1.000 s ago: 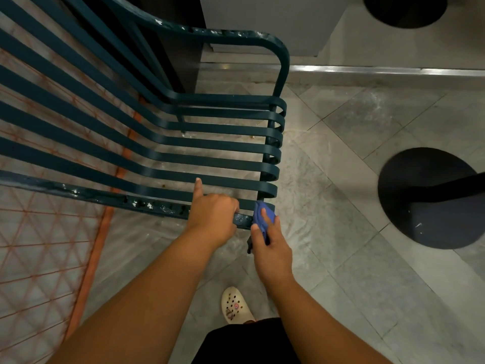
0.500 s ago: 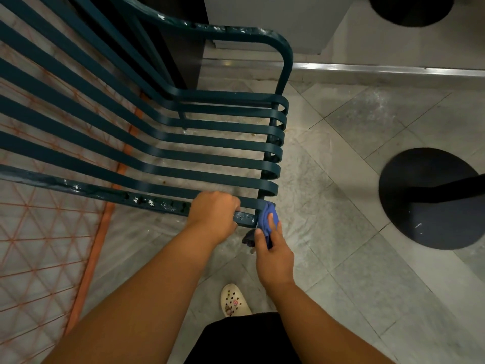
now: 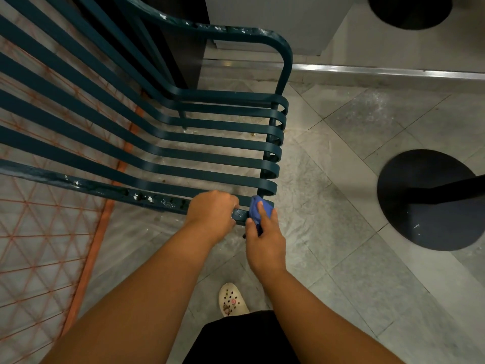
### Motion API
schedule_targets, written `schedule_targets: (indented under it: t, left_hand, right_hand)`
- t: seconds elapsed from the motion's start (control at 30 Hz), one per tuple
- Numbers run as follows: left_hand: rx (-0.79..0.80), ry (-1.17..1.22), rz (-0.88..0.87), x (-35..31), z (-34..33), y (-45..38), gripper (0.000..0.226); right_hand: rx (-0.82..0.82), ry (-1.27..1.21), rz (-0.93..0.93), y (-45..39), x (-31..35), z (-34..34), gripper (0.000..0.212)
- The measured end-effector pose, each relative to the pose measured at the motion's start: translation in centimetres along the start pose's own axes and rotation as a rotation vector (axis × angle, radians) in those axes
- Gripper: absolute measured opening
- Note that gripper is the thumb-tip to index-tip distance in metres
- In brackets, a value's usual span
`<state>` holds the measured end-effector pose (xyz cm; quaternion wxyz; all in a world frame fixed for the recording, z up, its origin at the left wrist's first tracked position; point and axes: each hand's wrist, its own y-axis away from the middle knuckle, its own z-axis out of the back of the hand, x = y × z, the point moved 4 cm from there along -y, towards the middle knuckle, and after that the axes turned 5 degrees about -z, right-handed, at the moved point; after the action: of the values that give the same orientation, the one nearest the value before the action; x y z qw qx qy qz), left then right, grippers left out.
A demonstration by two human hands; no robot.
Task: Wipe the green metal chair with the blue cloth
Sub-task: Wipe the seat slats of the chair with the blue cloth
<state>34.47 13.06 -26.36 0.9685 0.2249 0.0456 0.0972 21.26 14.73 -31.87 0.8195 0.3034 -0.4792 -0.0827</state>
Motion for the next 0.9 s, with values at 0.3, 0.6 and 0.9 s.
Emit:
schedule_targets:
  t: [0.3,0.6,0.9]
  left_hand:
    - [-0.015,0.033,-0.001,0.1,-0.2,0.3,0.025]
    - [-0.037,0.027,-0.006,0.0,-0.4,0.4,0.027]
    - [-0.056,0.033,0.000,0.3,-0.5,0.3,0.020]
  right_hand:
    - [-0.012,-0.031,-0.054,-0.5,-1.0,0.1,0.048]
    - [0.011,0.052,0.066,-0.1,-1.3,0.3,0.050]
    - [0.007,0.167,0.205,1.6,-1.4,0.1,0.053]
